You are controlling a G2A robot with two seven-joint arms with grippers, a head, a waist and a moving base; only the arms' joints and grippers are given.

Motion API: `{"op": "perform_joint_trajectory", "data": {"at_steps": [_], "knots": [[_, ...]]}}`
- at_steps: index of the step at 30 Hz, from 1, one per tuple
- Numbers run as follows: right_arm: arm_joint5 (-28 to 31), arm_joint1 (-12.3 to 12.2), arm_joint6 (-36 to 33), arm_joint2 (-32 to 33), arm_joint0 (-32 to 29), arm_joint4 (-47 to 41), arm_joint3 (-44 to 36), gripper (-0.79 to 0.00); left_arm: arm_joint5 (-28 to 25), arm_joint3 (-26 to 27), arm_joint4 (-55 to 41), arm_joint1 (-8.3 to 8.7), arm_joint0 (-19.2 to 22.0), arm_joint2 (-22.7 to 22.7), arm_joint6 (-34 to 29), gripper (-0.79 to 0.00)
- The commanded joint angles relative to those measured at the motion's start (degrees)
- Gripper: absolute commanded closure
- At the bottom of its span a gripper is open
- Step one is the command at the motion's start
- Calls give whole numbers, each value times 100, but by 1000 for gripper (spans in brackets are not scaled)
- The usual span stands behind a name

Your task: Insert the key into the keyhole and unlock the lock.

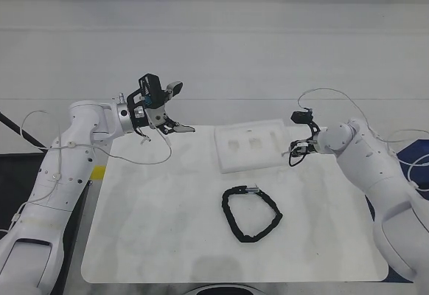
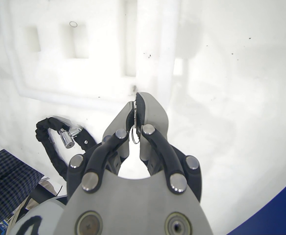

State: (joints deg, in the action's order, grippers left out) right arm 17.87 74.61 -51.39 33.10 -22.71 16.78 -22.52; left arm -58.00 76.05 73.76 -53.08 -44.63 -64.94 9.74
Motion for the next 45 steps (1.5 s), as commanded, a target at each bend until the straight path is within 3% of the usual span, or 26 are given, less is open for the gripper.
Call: {"op": "perform_joint_trajectory", "data": {"at_steps": [1, 7, 11, 15, 20, 24, 28, 34, 45], "knots": [[123, -79, -74, 96, -9, -51, -90, 0, 0, 0, -1, 0, 0, 0, -1, -785], [588, -458, -566, 635, -169, -543, -566, 0, 0, 0, -1, 0, 0, 0, -1, -785], [650, -791, -1031, 1075, -447, -787, -1354, 0, 0, 0, -1, 0, 0, 0, -1, -785], [601, -1237, -1622, 1832, -1047, -1261, -2630, 0, 0, 0, -1, 0, 0, 0, -1, -785], [-21, -1818, -2390, 3152, -2173, -1675, -4643, 0, 0, 0, -1, 0, 0, 0, -1, -785], [-431, -2120, -2716, 4194, -3112, -2049, -5981, 0, 0, 0, -1, 0, 0, 0, -1, -785], [-542, -2276, -2889, 4952, -3754, -2502, -6740, 0, 0, 0, -1, 0, 0, 0, -1, -785], [-530, -2398, -2909, 5633, -4262, -2763, -7262, 0, 0, 0, -1, 0, 0, 0, -1, -785], [-465, -2433, -2830, 5863, -4438, -2960, -7358, 0, 0, 0, -1, 0, 0, 0, -1, -785]]}}
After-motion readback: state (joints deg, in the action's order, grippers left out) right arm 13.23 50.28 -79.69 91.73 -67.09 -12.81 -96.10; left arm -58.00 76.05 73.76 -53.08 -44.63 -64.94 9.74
